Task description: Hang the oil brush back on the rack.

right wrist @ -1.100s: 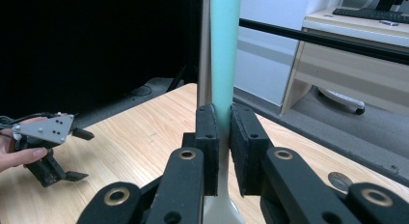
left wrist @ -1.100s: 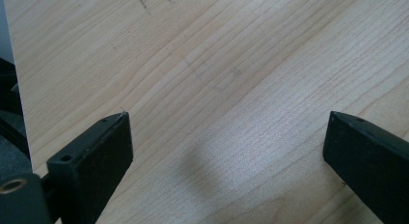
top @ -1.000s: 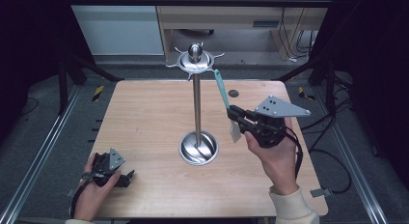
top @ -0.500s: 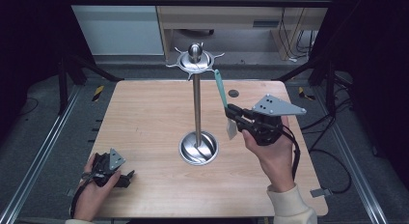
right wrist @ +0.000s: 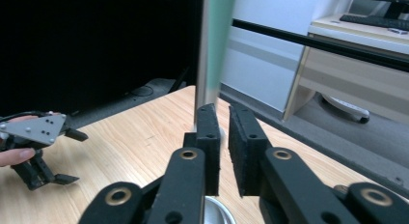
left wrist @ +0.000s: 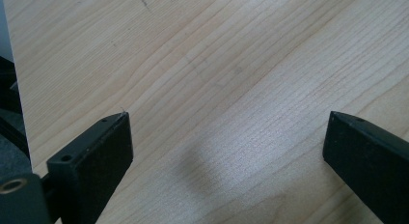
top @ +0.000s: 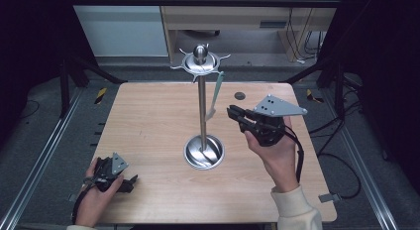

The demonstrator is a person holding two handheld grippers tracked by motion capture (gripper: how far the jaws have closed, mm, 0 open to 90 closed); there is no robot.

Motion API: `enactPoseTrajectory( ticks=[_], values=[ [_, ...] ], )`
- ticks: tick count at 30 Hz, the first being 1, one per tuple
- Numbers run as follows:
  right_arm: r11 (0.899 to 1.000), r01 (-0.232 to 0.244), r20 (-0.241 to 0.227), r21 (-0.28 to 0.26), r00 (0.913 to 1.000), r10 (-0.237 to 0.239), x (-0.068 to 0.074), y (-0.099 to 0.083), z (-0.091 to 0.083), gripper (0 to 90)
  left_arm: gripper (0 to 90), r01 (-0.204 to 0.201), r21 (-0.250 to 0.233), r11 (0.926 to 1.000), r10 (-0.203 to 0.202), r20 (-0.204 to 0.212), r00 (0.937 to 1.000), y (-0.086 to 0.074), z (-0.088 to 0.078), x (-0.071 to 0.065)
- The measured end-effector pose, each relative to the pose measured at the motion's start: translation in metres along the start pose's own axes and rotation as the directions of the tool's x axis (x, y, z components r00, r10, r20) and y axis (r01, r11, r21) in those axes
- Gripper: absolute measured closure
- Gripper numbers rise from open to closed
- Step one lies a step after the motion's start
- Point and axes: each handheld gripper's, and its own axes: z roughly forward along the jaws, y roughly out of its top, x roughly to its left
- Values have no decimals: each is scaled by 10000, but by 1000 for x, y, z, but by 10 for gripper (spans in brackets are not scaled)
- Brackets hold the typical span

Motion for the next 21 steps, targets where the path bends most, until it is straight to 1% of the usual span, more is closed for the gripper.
enactPoseTrajectory(
  ticks=[1,2,3,4,6,7,8,9,10,11,12,13,14,15,16,17,21],
  values=[
    [10000,0,0,0,10000,0,0,0,0,811,32,0,0,10000,0,0,10000,0,0,0],
    [10000,-82,172,14,9998,82,-1,0,0,747,32,-4,-14,10000,4,0,10000,0,0,0],
    [10000,-82,172,14,9998,82,-1,0,0,747,32,-4,-14,10000,4,0,10000,0,0,0],
    [9999,-112,505,86,9987,107,-2,0,-1,634,32,-7,-8,10000,7,7,10000,0,0,0],
    [9996,-82,896,255,9960,59,-4,-1,-1,499,32,-13,-6,10000,13,5,10000,0,0,0],
    [9992,-110,1164,375,9932,65,-5,-2,-1,440,32,-13,-6,10000,13,5,10000,0,0,0],
    [9992,-110,1164,375,9932,65,-5,-2,-1,440,32,-8,-16,10000,8,8,10000,0,0,0],
    [9986,-177,1381,498,9904,107,-7,-3,-1,404,32,-12,-16,10000,12,8,10000,0,0,0],
    [9981,-289,1829,548,9830,184,-10,-5,-3,344,32,-27,-8,10000,27,-2,10000,1,0,0],
    [9981,-345,2008,519,9794,234,-12,-6,-4,325,32,-27,-8,10000,27,-2,10000,1,0,0],
    [9977,-441,2152,520,9760,320,-14,-6,-5,287,32,8,-18,10000,-8,23,10000,1,0,-1],
    [9977,-475,2417,477,9697,346,-16,-7,-7,240,32,10,-25,10000,-10,24,10000,1,0,-1],
    [9981,-423,2653,439,9637,292,-18,-8,-8,225,32,8,-25,10000,-8,13,10000,1,0,0],
    [9982,-429,2805,410,9594,297,-20,-8,-10,207,32,8,-25,10000,-8,13,10000,1,0,0],
    [9982,-429,2805,410,9594,297,-20,-8,-10,207,32,6,-25,10000,-6,12,10000,1,0,-1],
    [9985,-431,3031,332,9525,310,-23,-9,-13,169,32,11,-30,10000,-11,17,10000,1,0,-1],
    [9988,-414,3320,248,9428,308,-30,-11,-20,129,32,6,-27,10000,-6,33,10000,1,0,-1]
  ],
)
